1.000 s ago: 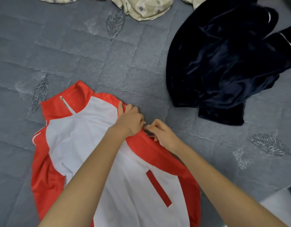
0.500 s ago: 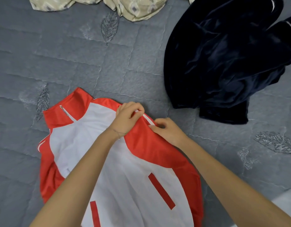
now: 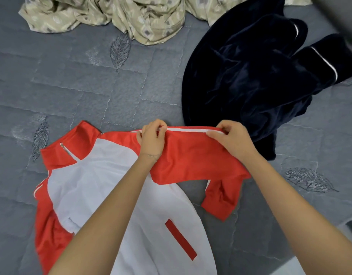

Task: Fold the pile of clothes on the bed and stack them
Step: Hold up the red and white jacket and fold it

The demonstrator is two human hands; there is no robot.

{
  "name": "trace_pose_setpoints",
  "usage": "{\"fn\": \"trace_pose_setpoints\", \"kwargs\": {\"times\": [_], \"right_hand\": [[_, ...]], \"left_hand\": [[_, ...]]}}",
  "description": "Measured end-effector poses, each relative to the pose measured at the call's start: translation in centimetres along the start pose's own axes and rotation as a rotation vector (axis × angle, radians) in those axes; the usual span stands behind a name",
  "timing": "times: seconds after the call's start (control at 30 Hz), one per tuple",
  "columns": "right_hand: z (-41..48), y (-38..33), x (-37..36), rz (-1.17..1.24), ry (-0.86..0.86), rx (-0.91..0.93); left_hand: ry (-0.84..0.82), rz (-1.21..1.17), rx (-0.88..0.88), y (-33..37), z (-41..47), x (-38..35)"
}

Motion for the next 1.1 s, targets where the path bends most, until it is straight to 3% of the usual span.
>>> {"fn": "trace_pose_setpoints", "kwargs": {"times": [0.17,0.23,0.4,0.67,0.87,1.0,1.1], "right_hand": [[0.4,-2.3,-0.1,-0.003,-0.074,0.062],[0.5,-2.6,-0.2,-0.020,-0.125,0.065],[0.1,-0.9,1.7,-0.097,-0.261,-0.044],[-1.3,2.2,7.0,-0.298,-0.222,-0.102],[-1.9,1.6,7.6,-0.225,-0.221,-0.095],[-2.4,-0.6,5.0,-0.084,-0.236,-0.125],[-2.5,-1.7,2.3,-0.184,-0.212,-0.136]], "left_hand": [[-0.276,0.078,-0.287,6.7,-1.1,-2.9],[-0.253,0.049,-0.363,8.4,-0.7,-2.9],[-0.154,-0.187,-0.219,8.3,0.9,-2.5],[0.103,-0.407,0.119,4.4,3.5,-1.0],[0.142,-0.331,0.077,3.5,2.6,-0.3],[0.337,-0.232,-0.063,4.0,-0.4,2.6],[0.147,-0.424,-0.039,4.2,-3.5,1.8]]}}
Point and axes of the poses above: each hand's wrist, its own z-axis towards the middle knuckle, its own x-axis out of the back of the hand, y = z × x, the point moved 7 cm from there along z, towards the middle knuckle, and after that the axes turned 11 degrees about z, right-handed, at the moved point
